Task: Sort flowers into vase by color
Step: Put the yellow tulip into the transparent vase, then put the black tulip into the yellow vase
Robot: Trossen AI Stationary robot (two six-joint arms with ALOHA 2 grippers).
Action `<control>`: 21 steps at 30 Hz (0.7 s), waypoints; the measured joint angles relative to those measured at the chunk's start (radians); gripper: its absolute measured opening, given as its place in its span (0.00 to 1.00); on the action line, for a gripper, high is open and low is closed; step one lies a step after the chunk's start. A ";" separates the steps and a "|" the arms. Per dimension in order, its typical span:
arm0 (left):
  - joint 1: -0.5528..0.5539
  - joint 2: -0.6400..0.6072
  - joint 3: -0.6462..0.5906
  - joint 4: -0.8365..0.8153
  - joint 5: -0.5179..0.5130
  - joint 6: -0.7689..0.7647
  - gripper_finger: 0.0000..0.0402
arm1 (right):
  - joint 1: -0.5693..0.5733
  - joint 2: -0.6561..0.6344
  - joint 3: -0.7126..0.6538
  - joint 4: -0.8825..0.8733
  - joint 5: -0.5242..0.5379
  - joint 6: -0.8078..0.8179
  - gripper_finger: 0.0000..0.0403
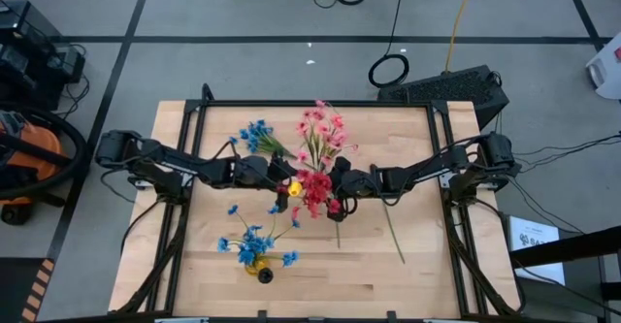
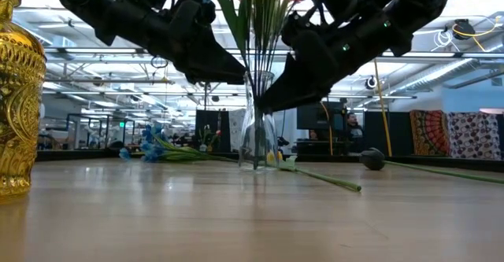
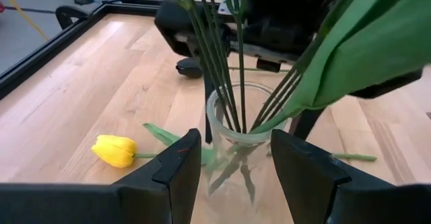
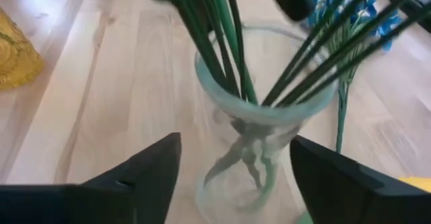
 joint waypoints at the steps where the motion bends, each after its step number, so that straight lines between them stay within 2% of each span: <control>1: 0.000 -0.003 0.000 -0.001 0.000 0.000 0.46 | 0.000 0.000 0.000 -0.005 0.000 0.001 0.69; 6: 0.000 -0.053 0.002 -0.102 0.000 0.007 0.46 | 0.000 -0.049 0.000 -0.090 0.003 0.001 0.76; 12: 0.002 -0.135 0.002 -0.237 0.000 0.011 0.46 | 0.000 -0.159 0.001 -0.247 0.004 -0.007 0.77; 18: 0.002 -0.234 0.002 -0.380 -0.058 0.040 0.46 | -0.005 -0.306 0.002 -0.524 0.015 0.034 0.77; 21: 0.002 -0.290 0.001 -0.466 -0.076 0.060 0.46 | -0.004 -0.389 0.002 -0.701 0.075 0.111 0.77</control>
